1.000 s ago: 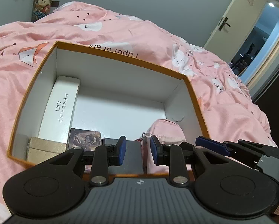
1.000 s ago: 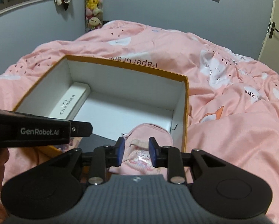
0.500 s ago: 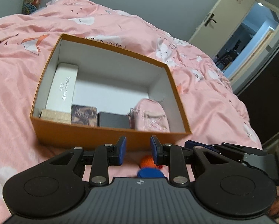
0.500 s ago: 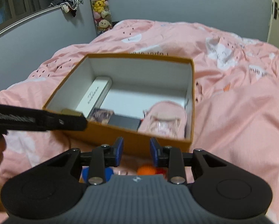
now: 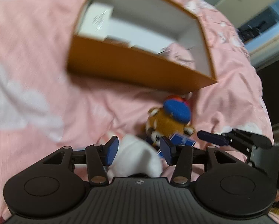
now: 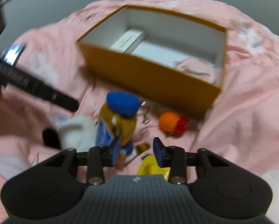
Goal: Organize objects
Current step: 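Grasp the white striped dog plush with the left gripper while the right gripper reaches the brown bear plush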
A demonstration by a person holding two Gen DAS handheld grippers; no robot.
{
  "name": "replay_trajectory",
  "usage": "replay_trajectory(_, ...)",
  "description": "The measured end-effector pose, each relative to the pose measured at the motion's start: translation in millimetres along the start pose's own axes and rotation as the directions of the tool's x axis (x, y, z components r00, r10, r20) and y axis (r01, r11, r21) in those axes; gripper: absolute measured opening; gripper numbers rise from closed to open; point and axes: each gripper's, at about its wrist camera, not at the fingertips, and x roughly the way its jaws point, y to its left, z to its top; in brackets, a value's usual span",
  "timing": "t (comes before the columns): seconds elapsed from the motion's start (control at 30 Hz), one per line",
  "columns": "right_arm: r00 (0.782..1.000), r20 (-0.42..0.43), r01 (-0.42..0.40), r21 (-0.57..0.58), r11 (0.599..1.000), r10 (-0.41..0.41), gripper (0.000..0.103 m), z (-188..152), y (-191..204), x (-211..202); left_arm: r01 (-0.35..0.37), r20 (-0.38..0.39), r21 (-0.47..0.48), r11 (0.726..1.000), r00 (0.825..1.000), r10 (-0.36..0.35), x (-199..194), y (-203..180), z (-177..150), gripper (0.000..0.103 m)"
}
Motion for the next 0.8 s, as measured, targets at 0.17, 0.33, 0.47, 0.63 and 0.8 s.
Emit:
replay_trajectory(0.17,0.998,-0.014,-0.053,0.010,0.999,0.053,0.047,1,0,9,0.065,-0.078,-0.155,0.986,0.994,-0.078,16,24,-8,0.066)
replay_trajectory(0.33,0.997,-0.010,-0.080,-0.002,0.997,0.080,0.052,4,3,14,0.059,-0.094,-0.246,0.967,0.992,-0.085,32,32,-13,0.069)
replay_trajectory(0.47,0.995,-0.009,-0.102,-0.005,0.995,0.102,0.052,7,2,11,0.038,-0.094,-0.274,0.961,0.993,-0.066,38,33,-14,0.071)
replay_trajectory(0.63,0.992,-0.006,-0.129,0.022,0.991,0.129,0.052,11,-4,12,0.026,-0.112,-0.286,0.958,0.992,-0.060,53,35,-18,0.077)
replay_trajectory(0.8,0.985,-0.023,-0.169,0.037,0.985,0.170,0.051,18,-6,36,0.024,-0.083,-0.285,0.958,0.995,-0.050,48,36,-21,0.070)
